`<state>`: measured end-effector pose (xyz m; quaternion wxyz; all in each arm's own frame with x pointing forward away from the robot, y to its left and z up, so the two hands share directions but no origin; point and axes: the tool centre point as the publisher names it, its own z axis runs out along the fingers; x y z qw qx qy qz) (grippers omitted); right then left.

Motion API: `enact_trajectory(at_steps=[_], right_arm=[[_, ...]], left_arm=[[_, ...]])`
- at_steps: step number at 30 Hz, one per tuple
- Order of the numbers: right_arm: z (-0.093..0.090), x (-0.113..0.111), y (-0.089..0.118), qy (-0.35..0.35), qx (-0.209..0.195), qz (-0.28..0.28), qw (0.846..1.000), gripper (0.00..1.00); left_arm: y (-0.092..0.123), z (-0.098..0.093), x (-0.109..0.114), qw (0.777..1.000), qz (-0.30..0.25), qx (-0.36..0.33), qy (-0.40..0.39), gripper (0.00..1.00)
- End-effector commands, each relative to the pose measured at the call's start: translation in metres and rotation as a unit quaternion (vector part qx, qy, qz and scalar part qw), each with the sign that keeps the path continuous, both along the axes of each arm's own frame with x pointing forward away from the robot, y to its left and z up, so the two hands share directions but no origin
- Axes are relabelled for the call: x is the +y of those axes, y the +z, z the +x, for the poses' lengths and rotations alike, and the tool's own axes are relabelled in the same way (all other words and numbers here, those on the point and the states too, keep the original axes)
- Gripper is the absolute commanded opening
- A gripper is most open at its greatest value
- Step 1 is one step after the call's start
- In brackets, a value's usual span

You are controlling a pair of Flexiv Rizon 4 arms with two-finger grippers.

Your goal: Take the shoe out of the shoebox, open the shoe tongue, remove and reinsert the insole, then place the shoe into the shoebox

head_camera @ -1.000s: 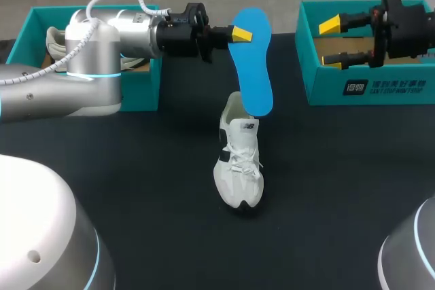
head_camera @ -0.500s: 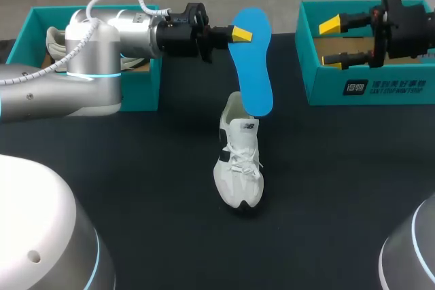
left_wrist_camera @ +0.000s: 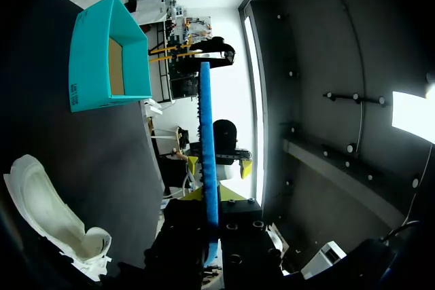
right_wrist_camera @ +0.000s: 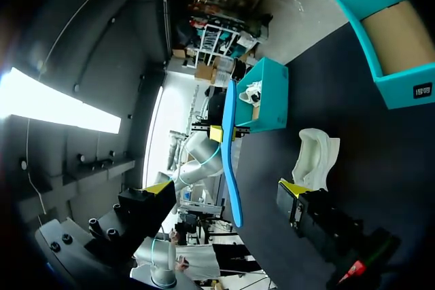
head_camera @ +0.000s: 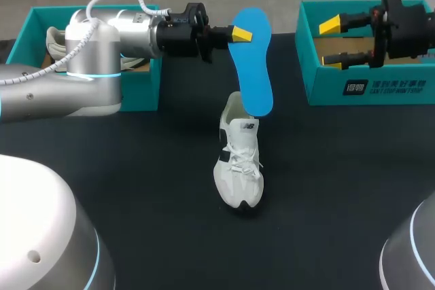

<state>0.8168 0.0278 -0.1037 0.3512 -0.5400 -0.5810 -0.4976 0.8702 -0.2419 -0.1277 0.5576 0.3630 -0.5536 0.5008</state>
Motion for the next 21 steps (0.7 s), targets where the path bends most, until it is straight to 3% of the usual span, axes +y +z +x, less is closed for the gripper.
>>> enact_trajectory(at_steps=[1,15,21], right_arm=[[0.000,0.001,0.000,-0.001,0.000,-0.001,1.000,1.00],[0.010,0.010,-0.010,0.002,0.007,0.020,1.000,1.00],[0.016,0.011,-0.017,-0.004,0.011,-0.001,1.000,1.00]], left_arm=[[0.000,0.000,0.000,1.000,0.001,0.000,0.000,0.00],[0.000,0.000,0.000,1.000,0.001,0.000,0.000,0.00],[0.000,0.000,0.000,1.000,0.001,0.000,0.000,0.00]])
